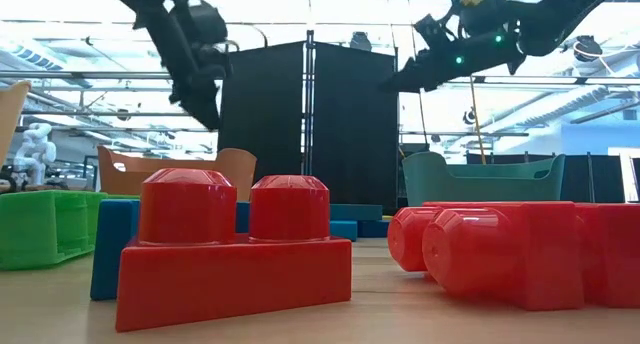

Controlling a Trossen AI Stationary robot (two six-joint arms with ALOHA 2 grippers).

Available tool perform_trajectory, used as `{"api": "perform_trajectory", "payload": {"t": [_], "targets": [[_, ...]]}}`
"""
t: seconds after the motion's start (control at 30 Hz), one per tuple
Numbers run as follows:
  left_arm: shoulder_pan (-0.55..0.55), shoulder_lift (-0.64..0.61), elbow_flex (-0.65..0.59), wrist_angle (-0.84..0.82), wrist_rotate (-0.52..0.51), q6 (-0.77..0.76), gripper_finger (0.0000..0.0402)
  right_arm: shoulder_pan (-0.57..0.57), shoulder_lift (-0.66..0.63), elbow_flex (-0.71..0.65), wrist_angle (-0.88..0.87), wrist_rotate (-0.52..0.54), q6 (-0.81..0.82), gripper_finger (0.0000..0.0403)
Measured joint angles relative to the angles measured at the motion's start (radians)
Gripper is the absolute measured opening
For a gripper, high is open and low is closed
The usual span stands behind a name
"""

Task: Sort blocks by size
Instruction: Put the brown arch block into the blue bin

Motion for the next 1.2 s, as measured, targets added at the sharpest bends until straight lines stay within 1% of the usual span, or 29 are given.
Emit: {"api": "perform_trajectory", "payload": {"t": [0.13,0.3,0.4,0.5,0.63,0.7,0.83,1.0,1.2], "targets": [[0.064,0.109,0.035,-0.056,0.015,0.02,0.0141,-0.076,0.0,0.0,-0.024,-0.003,0.063,0.021],[0.095,0.196,0.062,-0.089,0.016,0.021,0.0141,-0.103,0.0,0.0,-0.057,-0.007,0.087,0.021],[0.097,0.214,0.062,-0.094,0.016,0.024,0.0141,-0.097,0.0,0.0,-0.067,-0.007,0.111,0.021],[0.097,0.216,0.062,-0.112,0.016,0.053,0.0141,-0.083,0.0,0.0,-0.091,-0.007,0.181,0.021],[0.096,0.206,0.062,-0.141,0.016,0.072,0.0141,-0.052,0.0,0.0,-0.166,-0.007,0.272,0.021],[0.096,0.197,0.062,-0.157,0.016,0.082,0.0141,-0.031,0.0,0.0,-0.212,-0.007,0.289,0.021],[0.096,0.188,0.062,-0.179,0.016,0.104,0.0141,0.008,0.0,0.0,-0.242,-0.007,0.248,0.021],[0.094,0.188,0.063,-0.209,0.014,0.093,0.0141,0.029,-0.006,0.001,-0.185,-0.008,0.145,0.021],[0.081,0.188,0.063,-0.21,0.011,0.071,0.0141,0.021,-0.006,0.001,-0.164,-0.006,0.136,0.021]]}}
